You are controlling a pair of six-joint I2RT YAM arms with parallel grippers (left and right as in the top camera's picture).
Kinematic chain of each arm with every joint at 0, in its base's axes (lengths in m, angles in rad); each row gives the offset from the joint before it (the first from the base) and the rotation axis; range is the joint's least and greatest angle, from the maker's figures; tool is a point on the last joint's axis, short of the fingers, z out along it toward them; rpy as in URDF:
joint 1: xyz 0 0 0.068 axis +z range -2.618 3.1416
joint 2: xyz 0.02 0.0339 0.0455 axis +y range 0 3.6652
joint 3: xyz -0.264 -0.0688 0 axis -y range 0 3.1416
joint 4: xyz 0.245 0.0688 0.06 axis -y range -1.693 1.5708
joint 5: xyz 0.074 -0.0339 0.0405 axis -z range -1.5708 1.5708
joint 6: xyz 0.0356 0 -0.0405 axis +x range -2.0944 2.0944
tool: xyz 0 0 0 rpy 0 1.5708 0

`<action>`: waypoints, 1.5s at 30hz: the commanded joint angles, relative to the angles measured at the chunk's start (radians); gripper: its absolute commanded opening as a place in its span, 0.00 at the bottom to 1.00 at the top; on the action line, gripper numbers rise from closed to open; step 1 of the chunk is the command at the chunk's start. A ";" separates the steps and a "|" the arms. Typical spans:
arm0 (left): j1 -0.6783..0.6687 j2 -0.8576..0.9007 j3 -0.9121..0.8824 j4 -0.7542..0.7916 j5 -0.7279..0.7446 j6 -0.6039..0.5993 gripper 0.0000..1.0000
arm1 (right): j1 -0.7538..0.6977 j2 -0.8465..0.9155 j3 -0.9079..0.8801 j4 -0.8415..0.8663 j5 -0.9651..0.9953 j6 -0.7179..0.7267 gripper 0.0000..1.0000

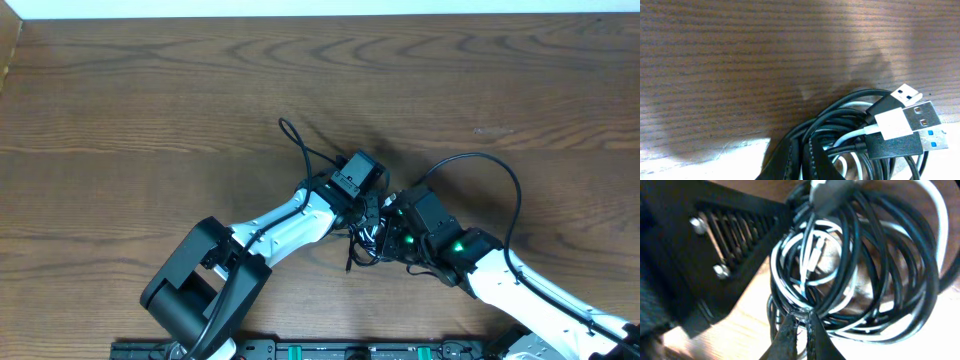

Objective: Untangle cables

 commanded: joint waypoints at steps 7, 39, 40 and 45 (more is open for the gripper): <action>-0.001 0.033 -0.006 -0.001 -0.022 -0.002 0.08 | 0.064 0.017 0.005 -0.018 0.065 0.089 0.01; 0.009 0.019 -0.005 -0.002 -0.014 0.009 0.09 | 0.090 -0.073 0.014 0.023 -0.045 -0.170 0.58; 0.015 0.011 -0.005 -0.002 -0.003 0.030 0.11 | 0.088 -0.073 0.014 0.019 -0.044 -0.174 0.61; 0.067 -0.054 -0.005 -0.022 0.093 0.146 0.47 | 0.055 -0.073 0.014 0.008 -0.045 -0.210 0.78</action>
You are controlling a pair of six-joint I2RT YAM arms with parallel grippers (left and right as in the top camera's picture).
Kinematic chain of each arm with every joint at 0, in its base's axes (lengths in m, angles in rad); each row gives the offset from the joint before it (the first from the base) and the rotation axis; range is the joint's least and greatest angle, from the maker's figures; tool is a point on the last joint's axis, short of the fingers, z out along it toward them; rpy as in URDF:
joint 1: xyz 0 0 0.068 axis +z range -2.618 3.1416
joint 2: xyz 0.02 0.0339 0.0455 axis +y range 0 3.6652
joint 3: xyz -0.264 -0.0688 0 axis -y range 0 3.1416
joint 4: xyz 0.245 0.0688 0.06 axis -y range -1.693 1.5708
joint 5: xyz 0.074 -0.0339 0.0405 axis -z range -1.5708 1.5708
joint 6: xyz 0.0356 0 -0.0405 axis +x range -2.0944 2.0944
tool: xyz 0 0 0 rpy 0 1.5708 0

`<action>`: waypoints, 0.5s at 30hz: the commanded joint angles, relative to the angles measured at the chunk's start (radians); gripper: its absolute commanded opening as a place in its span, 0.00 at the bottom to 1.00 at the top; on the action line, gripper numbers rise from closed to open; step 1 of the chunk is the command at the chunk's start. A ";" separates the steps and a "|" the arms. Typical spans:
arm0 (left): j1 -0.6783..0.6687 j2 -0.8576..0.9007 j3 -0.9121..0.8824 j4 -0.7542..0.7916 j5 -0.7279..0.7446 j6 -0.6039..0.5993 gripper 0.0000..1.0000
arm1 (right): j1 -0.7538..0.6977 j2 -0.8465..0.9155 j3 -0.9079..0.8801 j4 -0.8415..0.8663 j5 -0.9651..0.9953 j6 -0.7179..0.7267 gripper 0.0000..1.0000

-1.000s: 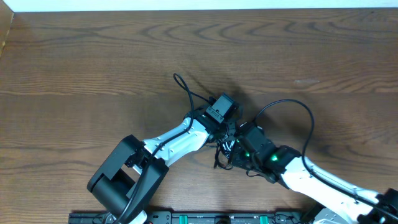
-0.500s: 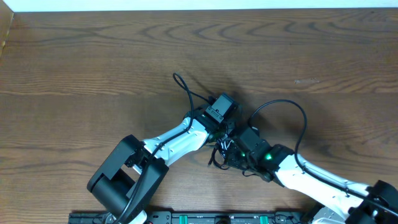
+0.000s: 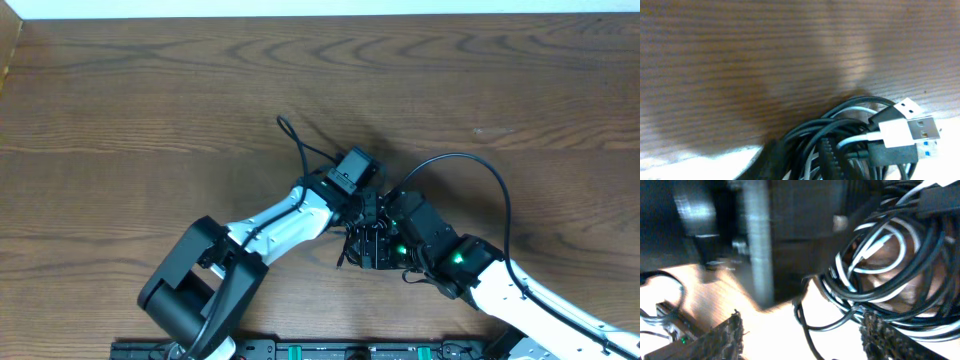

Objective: Untangle cables
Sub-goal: 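Open the left gripper and pull it back left off the coil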

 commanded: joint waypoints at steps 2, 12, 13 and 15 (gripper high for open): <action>0.066 -0.075 -0.005 -0.043 0.067 0.093 0.58 | -0.041 -0.006 0.001 -0.016 -0.015 -0.050 0.81; 0.301 -0.283 -0.005 -0.206 0.238 0.093 0.81 | -0.115 -0.006 0.145 -0.231 -0.050 -0.179 0.98; 0.327 -0.295 -0.005 -0.227 0.238 0.096 0.81 | -0.115 -0.006 0.166 -0.250 -0.050 -0.198 0.98; 0.373 -0.306 -0.006 -0.262 0.238 0.122 0.81 | -0.113 -0.005 0.192 -0.264 -0.046 -0.223 0.98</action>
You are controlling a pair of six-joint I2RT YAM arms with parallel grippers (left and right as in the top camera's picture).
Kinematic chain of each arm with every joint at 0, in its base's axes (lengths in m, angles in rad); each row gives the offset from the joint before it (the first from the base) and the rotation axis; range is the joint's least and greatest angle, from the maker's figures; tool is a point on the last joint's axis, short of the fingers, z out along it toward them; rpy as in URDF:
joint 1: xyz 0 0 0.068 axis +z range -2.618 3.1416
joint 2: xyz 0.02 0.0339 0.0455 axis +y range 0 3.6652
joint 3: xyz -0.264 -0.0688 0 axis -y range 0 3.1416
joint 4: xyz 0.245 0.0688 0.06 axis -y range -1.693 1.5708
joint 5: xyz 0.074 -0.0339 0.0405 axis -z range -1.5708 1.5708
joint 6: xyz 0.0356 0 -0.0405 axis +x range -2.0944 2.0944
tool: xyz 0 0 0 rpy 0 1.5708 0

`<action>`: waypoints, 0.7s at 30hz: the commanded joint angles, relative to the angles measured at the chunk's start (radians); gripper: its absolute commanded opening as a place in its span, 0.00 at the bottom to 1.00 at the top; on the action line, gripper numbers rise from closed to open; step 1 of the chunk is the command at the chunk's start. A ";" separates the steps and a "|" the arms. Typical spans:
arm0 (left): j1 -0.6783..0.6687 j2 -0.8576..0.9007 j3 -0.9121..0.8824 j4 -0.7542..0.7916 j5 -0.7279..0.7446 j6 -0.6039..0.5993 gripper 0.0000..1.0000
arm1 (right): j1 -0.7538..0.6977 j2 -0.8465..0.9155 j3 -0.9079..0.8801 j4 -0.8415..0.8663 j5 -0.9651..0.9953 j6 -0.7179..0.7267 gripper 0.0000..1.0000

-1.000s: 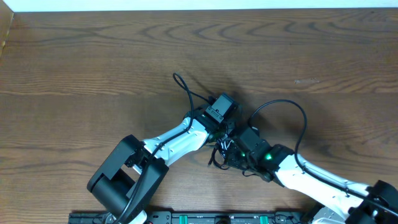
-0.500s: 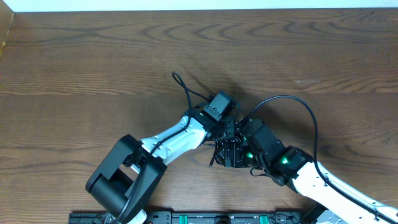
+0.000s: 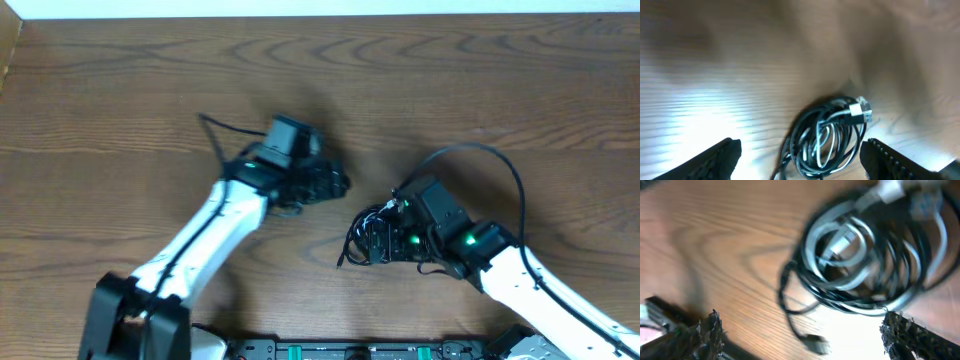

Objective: Untangle cables

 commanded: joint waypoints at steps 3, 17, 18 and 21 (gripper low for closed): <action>0.123 -0.021 -0.008 -0.083 0.032 0.098 0.81 | 0.001 -0.005 0.074 0.002 0.044 -0.096 0.95; 0.167 0.015 -0.108 -0.060 -0.126 0.212 0.75 | 0.156 0.187 0.074 0.094 0.291 -0.166 0.64; 0.167 0.016 -0.108 -0.060 -0.126 0.212 0.75 | 0.160 0.207 0.074 0.097 0.291 -0.183 0.59; 0.167 0.016 -0.108 -0.058 -0.130 0.216 0.75 | 0.162 0.259 0.074 0.097 0.291 -0.220 0.52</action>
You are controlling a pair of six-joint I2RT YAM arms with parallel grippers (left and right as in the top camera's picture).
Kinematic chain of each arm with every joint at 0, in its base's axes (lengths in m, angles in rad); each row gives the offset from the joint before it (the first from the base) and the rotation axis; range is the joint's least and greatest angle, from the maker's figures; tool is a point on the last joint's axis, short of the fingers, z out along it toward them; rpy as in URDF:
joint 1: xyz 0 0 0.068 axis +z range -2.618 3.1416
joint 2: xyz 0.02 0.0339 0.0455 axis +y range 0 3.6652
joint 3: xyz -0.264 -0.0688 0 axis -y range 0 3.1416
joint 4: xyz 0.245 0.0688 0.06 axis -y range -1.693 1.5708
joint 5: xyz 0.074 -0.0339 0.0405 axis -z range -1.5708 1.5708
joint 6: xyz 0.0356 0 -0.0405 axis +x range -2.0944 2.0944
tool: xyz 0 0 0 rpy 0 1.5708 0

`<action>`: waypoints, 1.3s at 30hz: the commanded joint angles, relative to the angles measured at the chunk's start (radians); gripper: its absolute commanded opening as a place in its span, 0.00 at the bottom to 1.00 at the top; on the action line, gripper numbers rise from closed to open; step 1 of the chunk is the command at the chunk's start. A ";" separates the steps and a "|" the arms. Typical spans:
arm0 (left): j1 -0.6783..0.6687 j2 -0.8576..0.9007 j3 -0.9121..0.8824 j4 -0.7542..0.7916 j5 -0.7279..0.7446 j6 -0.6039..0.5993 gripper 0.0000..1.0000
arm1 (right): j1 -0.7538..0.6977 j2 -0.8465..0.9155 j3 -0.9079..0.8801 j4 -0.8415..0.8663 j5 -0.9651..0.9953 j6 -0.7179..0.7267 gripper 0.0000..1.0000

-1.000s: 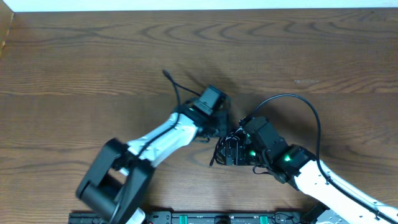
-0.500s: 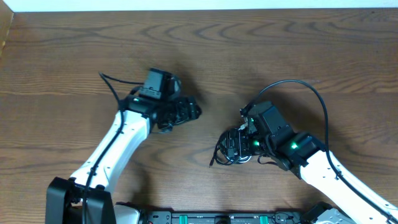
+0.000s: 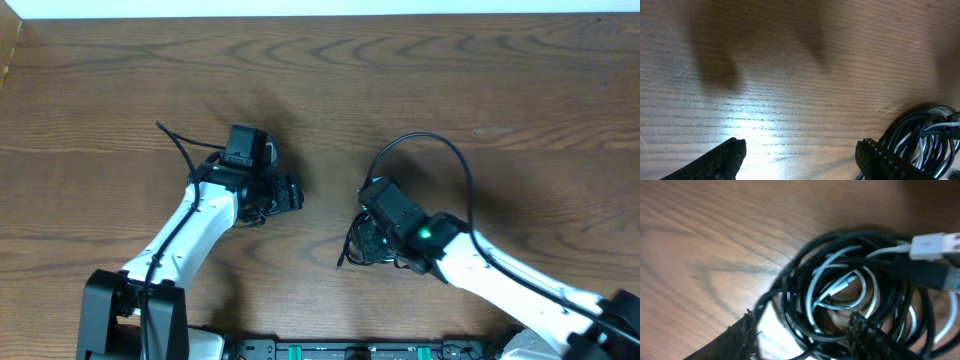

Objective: Untangle cables

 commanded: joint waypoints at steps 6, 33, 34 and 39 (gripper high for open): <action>0.003 0.003 0.000 0.003 -0.031 0.030 0.75 | 0.006 0.074 0.011 -0.011 0.038 -0.076 0.38; 0.003 0.004 -0.002 -0.069 -0.030 0.029 0.75 | 0.008 0.074 0.014 -0.114 0.014 -0.199 0.38; 0.003 0.004 -0.002 -0.068 -0.029 0.029 0.75 | 0.008 0.074 0.014 -0.113 0.014 -0.199 0.33; 0.003 0.004 -0.002 -0.065 -0.029 0.029 0.75 | 0.008 0.073 0.040 -0.128 0.014 -0.199 0.24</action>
